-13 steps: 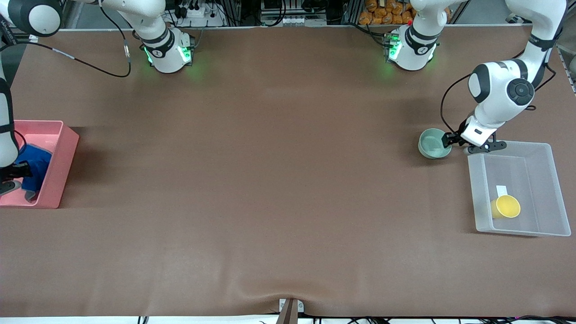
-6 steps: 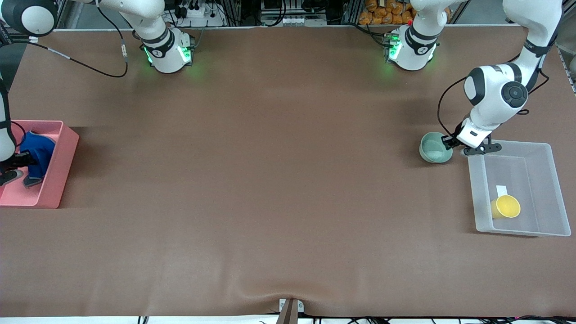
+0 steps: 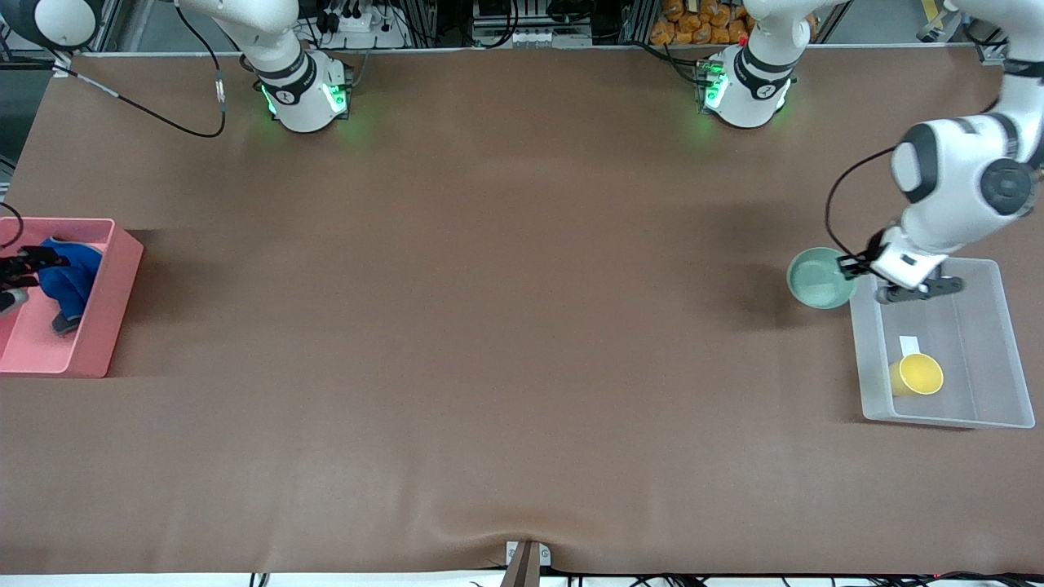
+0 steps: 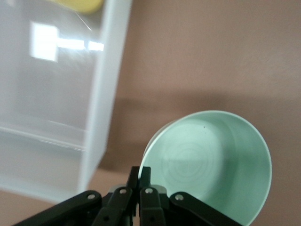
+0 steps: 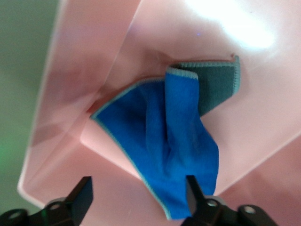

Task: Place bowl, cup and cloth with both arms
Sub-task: 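Lift the green bowl with the left gripper and carry it over the box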

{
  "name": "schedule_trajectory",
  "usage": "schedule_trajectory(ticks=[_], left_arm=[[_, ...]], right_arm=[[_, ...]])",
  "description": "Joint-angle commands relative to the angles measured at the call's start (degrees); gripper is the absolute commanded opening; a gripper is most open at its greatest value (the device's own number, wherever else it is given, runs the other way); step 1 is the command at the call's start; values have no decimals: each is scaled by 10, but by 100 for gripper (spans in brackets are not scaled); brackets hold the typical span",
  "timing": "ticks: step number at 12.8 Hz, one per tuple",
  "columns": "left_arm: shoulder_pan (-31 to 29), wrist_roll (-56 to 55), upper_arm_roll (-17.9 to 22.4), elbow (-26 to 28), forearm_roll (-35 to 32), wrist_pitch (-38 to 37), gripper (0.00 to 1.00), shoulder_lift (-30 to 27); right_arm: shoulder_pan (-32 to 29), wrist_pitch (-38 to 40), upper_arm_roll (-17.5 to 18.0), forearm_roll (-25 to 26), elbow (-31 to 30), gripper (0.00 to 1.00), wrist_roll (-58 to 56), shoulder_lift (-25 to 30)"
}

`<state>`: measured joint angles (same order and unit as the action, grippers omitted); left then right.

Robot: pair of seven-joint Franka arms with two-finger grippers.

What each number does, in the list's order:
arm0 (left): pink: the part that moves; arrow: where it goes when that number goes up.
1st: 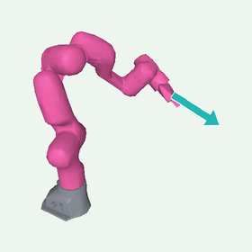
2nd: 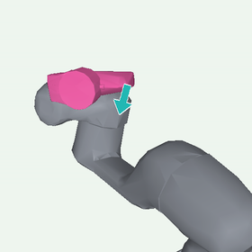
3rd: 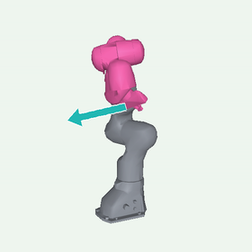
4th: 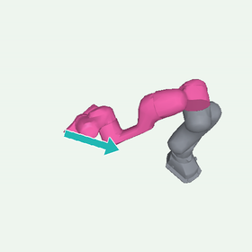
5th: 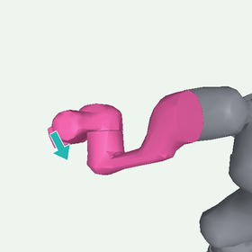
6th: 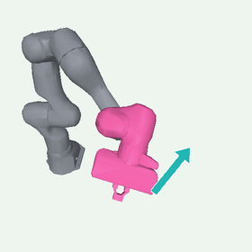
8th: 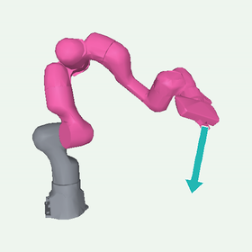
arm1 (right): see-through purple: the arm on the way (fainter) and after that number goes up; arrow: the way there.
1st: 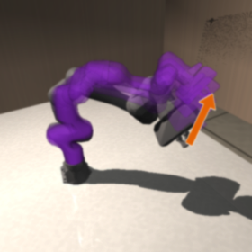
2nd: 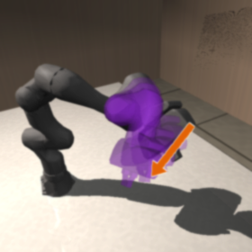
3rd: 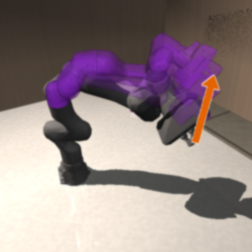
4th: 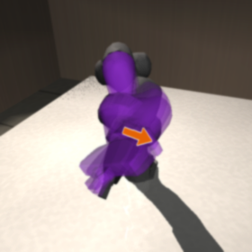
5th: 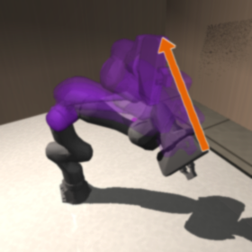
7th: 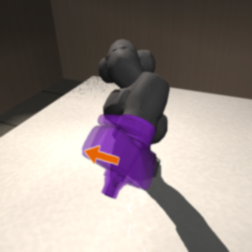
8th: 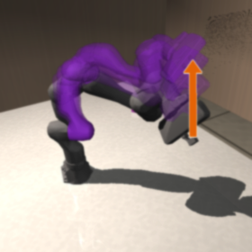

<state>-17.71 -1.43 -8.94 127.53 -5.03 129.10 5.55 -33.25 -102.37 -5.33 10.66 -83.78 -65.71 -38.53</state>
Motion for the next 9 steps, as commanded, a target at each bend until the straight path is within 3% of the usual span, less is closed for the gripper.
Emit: schedule_trajectory(ticks=[1,4,5,7,9], left_arm=[[-12,64,12,-132,9,-126,0,17],[-33,190,79,-179,48,-140,0,41],[-32,240,102,-205,63,-140,0,73],[-34,274,125,-249,67,-128,0,128],[-46,287,132,-251,69,-94,0,157]], right_arm=[[-2,47,3,28,-17,100,-19,48],[16,77,3,51,-17,100,-17,71],[19,83,5,51,-17,100,-13,74],[39,89,5,51,-17,100,-8,80],[61,107,4,51,-16,100,4,92]])
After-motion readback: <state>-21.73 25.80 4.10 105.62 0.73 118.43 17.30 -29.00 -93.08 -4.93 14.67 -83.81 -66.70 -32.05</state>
